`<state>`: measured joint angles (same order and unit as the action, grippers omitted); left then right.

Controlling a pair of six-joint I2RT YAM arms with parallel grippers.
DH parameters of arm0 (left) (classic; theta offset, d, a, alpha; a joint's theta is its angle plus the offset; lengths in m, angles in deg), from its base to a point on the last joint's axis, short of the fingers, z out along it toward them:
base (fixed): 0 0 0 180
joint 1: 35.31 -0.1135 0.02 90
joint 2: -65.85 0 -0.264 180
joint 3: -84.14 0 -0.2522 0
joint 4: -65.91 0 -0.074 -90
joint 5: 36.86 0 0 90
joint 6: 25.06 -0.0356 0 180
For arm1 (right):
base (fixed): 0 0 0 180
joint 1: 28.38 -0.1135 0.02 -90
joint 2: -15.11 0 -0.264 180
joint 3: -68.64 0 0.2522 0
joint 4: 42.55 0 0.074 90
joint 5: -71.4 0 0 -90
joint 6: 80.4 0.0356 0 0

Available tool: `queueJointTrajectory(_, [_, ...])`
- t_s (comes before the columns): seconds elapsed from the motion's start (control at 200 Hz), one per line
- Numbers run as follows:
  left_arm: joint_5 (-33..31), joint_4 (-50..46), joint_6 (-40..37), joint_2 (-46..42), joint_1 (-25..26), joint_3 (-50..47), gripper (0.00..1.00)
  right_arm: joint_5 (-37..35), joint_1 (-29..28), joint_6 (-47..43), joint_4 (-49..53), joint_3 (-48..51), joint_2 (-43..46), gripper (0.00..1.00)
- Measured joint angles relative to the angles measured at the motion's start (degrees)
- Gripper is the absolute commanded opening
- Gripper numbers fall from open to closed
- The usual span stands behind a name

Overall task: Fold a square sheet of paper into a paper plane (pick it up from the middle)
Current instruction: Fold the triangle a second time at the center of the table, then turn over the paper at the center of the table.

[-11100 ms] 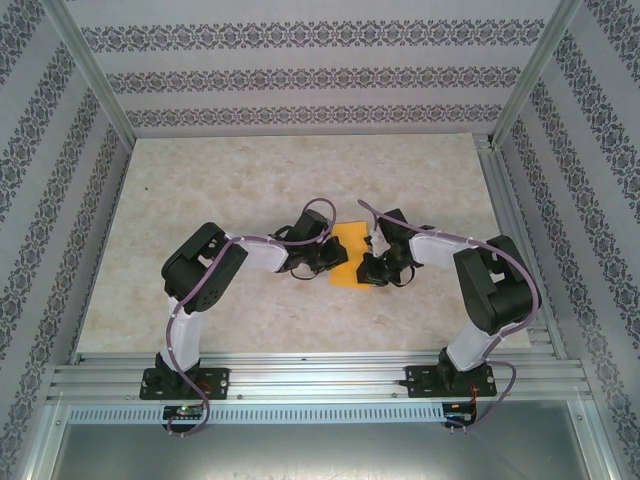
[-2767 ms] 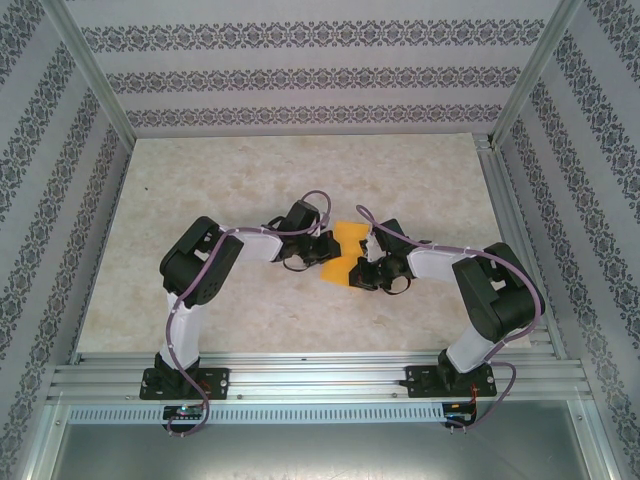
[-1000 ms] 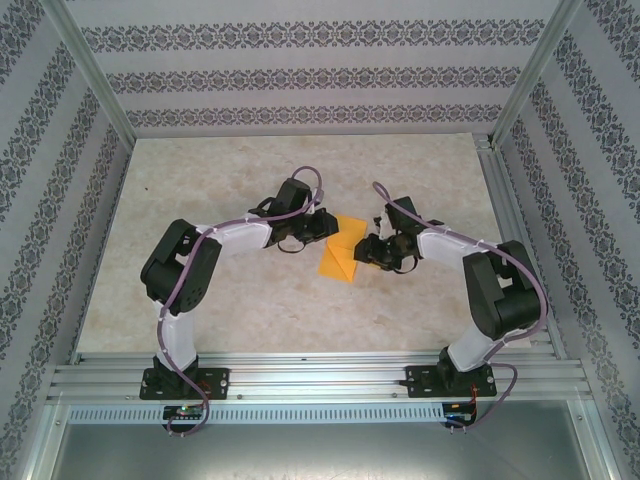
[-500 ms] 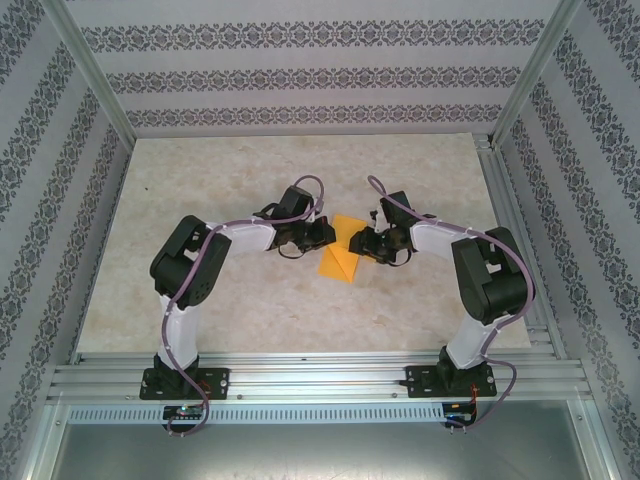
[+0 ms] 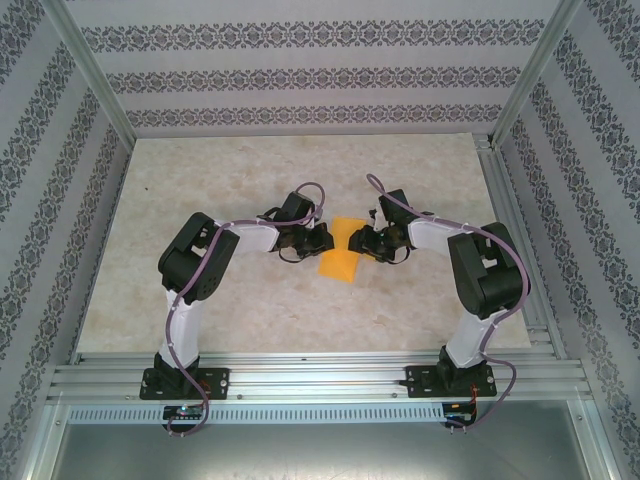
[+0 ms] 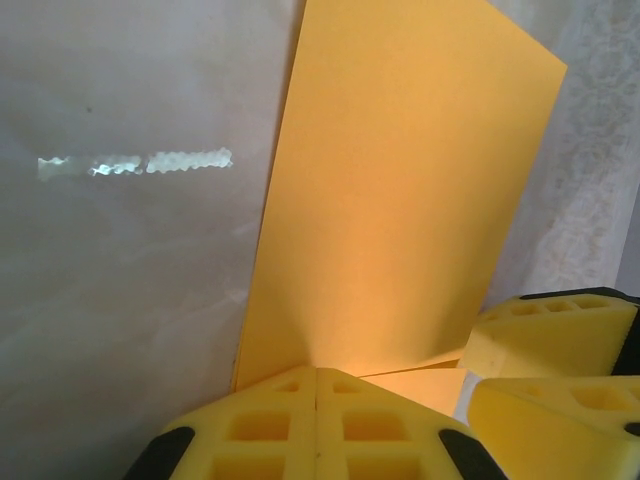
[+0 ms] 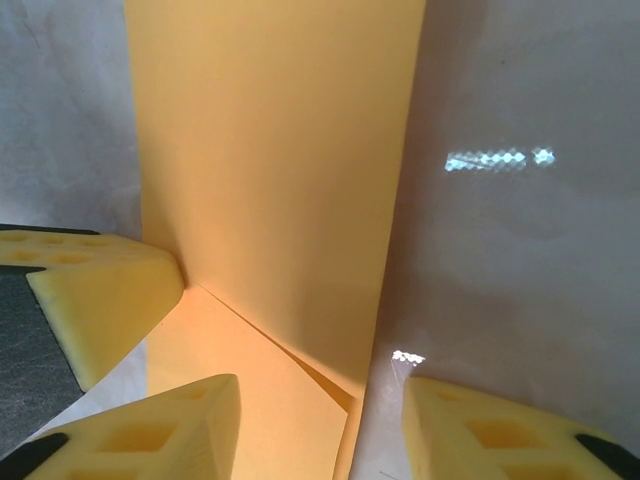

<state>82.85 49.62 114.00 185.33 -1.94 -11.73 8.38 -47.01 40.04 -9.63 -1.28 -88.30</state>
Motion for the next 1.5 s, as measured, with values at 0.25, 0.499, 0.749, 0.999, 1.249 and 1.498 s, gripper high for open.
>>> queueJointTrajectory(0.25, [0.0, -0.2, 0.0, 0.0, 0.0, 0.1, 0.07, 0.1, -0.4, 0.8, -1.1, -0.5, -0.9, 0.3])
queueJointTrajectory(0.499, [0.0, -0.2, 0.0, 0.0, 0.0, 0.1, 0.07, 1.8, -1.1, 1.0, -3.6, -0.5, -1.8, 0.26])
queueJointTrajectory(0.749, [0.0, -0.2, 0.0, 0.0, 0.0, 0.1, 0.07, 2.2, -1.1, 1.0, -3.8, -0.5, -1.7, 0.15])
queueJointTrajectory(0.999, [-0.3, -1.7, 0.1, -0.9, 0.0, 0.1, 0.14, 1.5, -1.1, -0.5, -0.8, -0.6, 0.7, 0.0])
queueJointTrajectory(1.249, [-6.8, -5.8, 0.0, -13.1, -0.8, -2.7, 0.27, -10.9, -4.1, -6.0, 14.4, -8.3, 6.3, 0.0])
queueJointTrajectory(1.498, [-15.5, -9.3, 0.3, -29.2, -7.7, -9.7, 0.28, -37.1, -14.2, -11.3, 33.3, -22.6, 7.6, 0.0])
